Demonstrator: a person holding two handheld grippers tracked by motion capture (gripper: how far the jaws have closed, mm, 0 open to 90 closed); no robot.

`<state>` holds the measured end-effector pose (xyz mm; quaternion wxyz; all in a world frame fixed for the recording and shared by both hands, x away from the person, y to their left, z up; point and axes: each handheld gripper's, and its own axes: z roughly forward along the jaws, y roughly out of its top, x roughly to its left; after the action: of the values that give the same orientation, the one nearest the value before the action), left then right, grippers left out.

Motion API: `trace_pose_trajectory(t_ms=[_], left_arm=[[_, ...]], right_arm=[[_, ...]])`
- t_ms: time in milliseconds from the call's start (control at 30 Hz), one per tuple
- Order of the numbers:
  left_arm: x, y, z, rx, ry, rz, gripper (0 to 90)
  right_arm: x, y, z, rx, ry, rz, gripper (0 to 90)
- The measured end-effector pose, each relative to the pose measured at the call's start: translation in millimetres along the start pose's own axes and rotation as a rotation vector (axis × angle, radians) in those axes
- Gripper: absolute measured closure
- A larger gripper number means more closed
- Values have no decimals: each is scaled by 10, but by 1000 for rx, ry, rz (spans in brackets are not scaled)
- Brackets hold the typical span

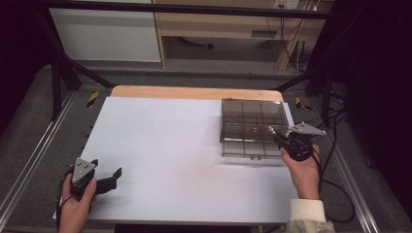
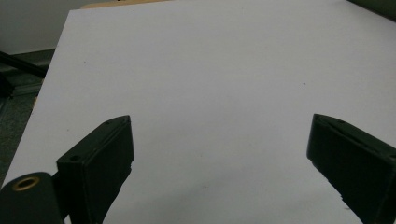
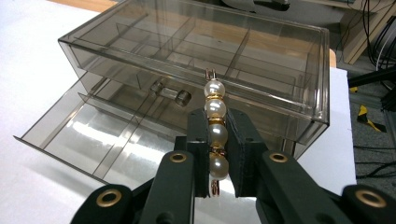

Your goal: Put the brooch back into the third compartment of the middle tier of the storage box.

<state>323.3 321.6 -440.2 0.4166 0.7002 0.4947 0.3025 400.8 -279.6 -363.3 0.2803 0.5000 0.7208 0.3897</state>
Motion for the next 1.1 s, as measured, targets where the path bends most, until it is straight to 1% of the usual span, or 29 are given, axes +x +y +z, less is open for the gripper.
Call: trace_pose_trajectory(t_ms=[167, 200, 400, 633, 767, 833, 867, 1100], left_arm=[[-4, -2, 5, 3, -3, 0, 72], [-5, -2, 5, 3, -3, 1, 72], [-7, -4, 6, 6, -7, 1, 72], [-13, -4, 11, 8, -8, 5, 72], [-14, -4, 10, 9, -9, 6, 72], [-9, -5, 8, 9, -8, 5, 72], [-8, -5, 7, 9, -8, 5, 72], [-14, -5, 11, 10, -9, 9, 72]], right_arm=[[-6, -11, 13, 15, -2, -4, 805], [-13, -28, 29, 24, -8, -10, 805], [-39, -70, 60, 44, -6, -8, 805], [-117, -178, 81, 78, 4, 3, 805], [-127, -198, 100, 89, 4, 1, 805], [-135, -220, 116, 104, 4, -9, 805], [-137, -228, 120, 105, 5, -3, 805], [-156, -266, 156, 121, 15, -2, 804]])
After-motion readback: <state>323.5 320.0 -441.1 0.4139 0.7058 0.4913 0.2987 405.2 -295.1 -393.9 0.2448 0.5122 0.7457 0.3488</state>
